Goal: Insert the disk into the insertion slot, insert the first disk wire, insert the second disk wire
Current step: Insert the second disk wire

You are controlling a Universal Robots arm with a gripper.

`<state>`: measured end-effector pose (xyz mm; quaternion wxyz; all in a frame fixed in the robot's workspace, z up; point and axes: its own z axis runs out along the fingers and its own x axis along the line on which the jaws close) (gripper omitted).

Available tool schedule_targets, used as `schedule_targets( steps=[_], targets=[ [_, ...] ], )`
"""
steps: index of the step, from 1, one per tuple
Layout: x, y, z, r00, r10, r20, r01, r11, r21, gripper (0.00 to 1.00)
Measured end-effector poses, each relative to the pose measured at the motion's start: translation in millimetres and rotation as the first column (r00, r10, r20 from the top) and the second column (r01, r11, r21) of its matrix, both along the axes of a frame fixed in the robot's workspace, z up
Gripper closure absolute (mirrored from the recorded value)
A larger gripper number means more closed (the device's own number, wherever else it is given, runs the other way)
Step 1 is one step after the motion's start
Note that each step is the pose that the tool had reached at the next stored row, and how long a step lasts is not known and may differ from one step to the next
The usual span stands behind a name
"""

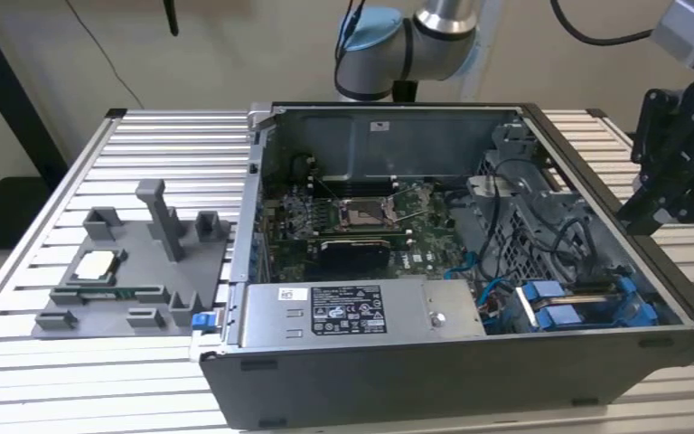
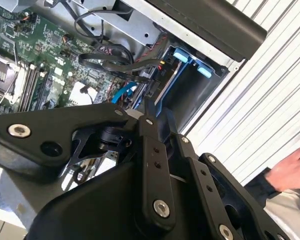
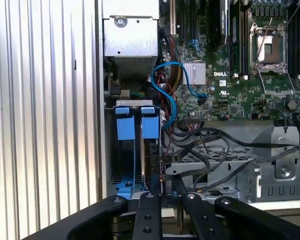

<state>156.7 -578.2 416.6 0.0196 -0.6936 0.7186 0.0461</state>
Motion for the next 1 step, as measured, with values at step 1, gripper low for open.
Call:
schedule_targets(
  steps=[1],
  targets=[
    [0.0, 0.0, 0.0, 1.0, 0.0, 0.0, 0.0, 1.0, 0.0001, 0.76]
  ],
)
